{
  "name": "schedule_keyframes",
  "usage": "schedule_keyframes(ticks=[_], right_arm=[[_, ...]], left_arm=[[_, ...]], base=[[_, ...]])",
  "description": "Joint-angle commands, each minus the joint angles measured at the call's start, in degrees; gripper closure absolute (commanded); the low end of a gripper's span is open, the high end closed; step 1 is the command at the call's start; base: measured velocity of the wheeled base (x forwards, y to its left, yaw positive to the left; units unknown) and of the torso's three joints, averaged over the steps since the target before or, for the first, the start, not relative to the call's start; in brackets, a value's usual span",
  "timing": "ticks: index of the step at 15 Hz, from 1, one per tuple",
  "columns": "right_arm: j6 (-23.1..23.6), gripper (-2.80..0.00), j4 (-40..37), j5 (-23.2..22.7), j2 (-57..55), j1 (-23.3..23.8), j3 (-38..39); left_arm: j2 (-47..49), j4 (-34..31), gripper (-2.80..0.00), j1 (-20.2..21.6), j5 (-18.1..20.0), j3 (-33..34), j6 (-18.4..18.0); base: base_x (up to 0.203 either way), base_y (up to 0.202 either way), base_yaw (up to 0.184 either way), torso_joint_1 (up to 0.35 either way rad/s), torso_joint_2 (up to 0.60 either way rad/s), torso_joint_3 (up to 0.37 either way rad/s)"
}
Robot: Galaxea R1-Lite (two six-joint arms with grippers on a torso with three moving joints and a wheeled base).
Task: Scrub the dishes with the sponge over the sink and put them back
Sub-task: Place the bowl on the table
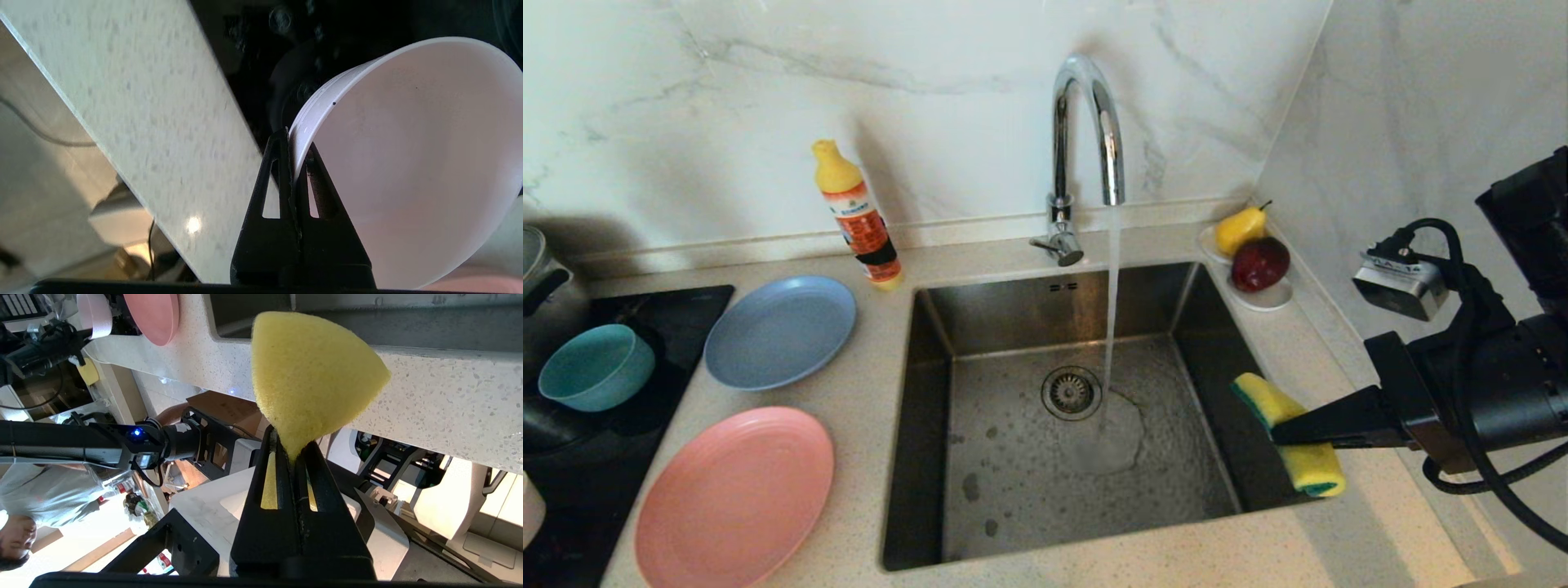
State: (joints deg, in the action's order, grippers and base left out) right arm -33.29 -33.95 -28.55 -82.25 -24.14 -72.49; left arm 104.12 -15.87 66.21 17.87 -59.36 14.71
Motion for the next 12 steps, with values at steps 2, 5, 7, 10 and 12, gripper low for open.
schedule_keyframes(ticks=[2,5,7,10,12], right_arm=[[-0.1,0.0,-0.2,-0.2,-0.3,0.0,-0.1],[-0.1,0.0,-0.1,-0.2,-0.5,0.0,0.0],[-0.1,0.0,-0.1,-0.2,-0.5,0.0,0.1],[0.0,0.0,-0.1,-0.1,-0.5,0.1,0.1],[0.0,0.0,-0.1,-0.1,-0.4,0.0,0.0]], left_arm=[[1.5,0.7,-2.8,0.1,0.2,0.0,-1.1],[2.2,2.4,-2.8,0.1,1.2,-0.3,-1.0],[0.9,1.8,-2.8,0.1,2.4,-0.9,-0.5],[-7.8,-2.8,-2.8,0.1,8.2,-2.7,-0.1],[-13.9,-11.5,0.0,0.1,12.0,-8.4,-0.2]], base=[[0.0,0.0,0.0,0.0,0.0,0.0],[0.0,0.0,0.0,0.0,0.0,0.0],[0.0,0.0,0.0,0.0,0.0,0.0],[0.0,0.0,0.0,0.0,0.0,0.0],[0.0,0.0,0.0,0.0,0.0,0.0]])
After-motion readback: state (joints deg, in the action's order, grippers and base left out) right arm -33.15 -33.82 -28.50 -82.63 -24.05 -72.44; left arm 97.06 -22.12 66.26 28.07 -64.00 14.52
